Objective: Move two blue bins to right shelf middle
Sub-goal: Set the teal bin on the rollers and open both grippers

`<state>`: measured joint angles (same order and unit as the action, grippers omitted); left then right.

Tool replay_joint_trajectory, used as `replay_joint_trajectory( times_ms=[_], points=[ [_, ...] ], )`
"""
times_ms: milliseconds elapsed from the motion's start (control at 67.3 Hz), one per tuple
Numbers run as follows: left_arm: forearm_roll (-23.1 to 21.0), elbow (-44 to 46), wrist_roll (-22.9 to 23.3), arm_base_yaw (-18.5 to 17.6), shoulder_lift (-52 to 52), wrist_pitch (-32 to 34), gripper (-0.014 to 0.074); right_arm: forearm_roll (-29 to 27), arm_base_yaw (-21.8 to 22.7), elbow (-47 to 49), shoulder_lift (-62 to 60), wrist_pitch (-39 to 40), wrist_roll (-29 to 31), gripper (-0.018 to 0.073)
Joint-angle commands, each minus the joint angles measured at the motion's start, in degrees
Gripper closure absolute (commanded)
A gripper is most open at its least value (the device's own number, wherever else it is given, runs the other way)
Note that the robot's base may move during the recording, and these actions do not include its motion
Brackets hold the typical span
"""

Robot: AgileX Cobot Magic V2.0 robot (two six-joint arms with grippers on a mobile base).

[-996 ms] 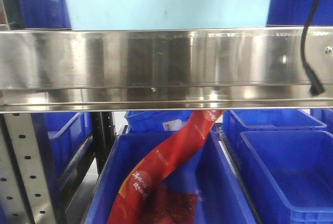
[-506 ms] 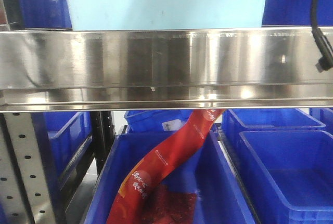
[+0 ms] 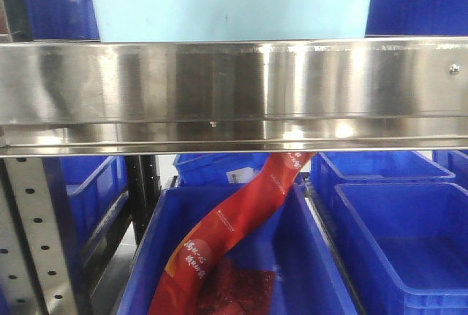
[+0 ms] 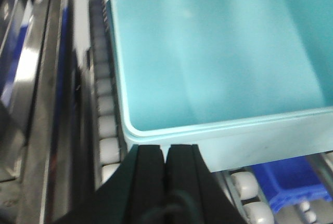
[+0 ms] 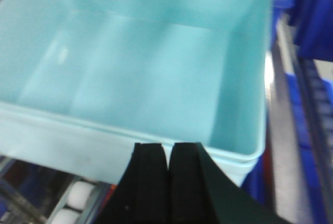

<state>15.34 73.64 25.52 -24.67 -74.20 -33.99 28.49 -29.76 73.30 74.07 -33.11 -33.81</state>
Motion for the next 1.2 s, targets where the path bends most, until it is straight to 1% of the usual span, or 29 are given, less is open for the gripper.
replay_joint_trajectory(
  times_ms=[0,59,134,178,312,387,461,610,743,981,1189],
  points=[
    [-0.23,-7.18,-0.03,-0.30,3.86,8.73,0.0706,0.37,-0.04,-5.60,-3.15,7.90,0.46,0.0726],
    [-0.23,-11.38,-0.03,-0.30,6.01,13.26,0.0706,0.37,-0.04,-9.11,-5.11,11.98,0.46,0.0726],
    [-0.09,-17.41,-0.03,-0.30,8.83,16.75,0.0706,0.37,-0.04,-14.83,-7.83,18.40,0.46,0.0726],
    [0.16,-20.88,-0.03,-0.30,11.18,18.46,0.0706,0.98,-0.04,-18.41,-9.53,20.24,0.46,0.0726],
    [0.42,-31.00,-0.03,-0.30,18.68,24.91,0.0706,0.98,-0.04,-25.71,-15.18,21.44,0.46,0.0726],
    [0.42,-34.90,-0.03,-0.30,23.37,28.01,0.0706,0.98,-0.04,-28.26,-18.41,21.53,0.46,0.0726],
    [0.42,-38.56,-0.03,-0.30,28.69,29.15,0.0707,-0.51,-0.04,-29.29,-21.94,21.57,0.36,0.0726],
    [0.42,-41.07,-0.03,-0.30,36.94,28.66,0.0707,-0.63,-0.04,-29.29,-27.97,22.88,0.36,0.0726],
    [0.42,-41.07,-0.03,-0.30,40.58,28.98,0.0707,-0.63,-0.04,-29.29,-30.87,25.64,0.36,0.0726],
    [0.42,-41.07,-0.03,-0.30,42.05,28.98,0.0707,-0.63,-0.04,-29.29,-31.96,30.31,0.36,0.0726],
    [0.42,-41.07,-0.03,-0.30,42.05,28.98,0.0707,-0.63,-0.04,-29.39,-31.96,31.92,0.36,0.0726]
  ],
)
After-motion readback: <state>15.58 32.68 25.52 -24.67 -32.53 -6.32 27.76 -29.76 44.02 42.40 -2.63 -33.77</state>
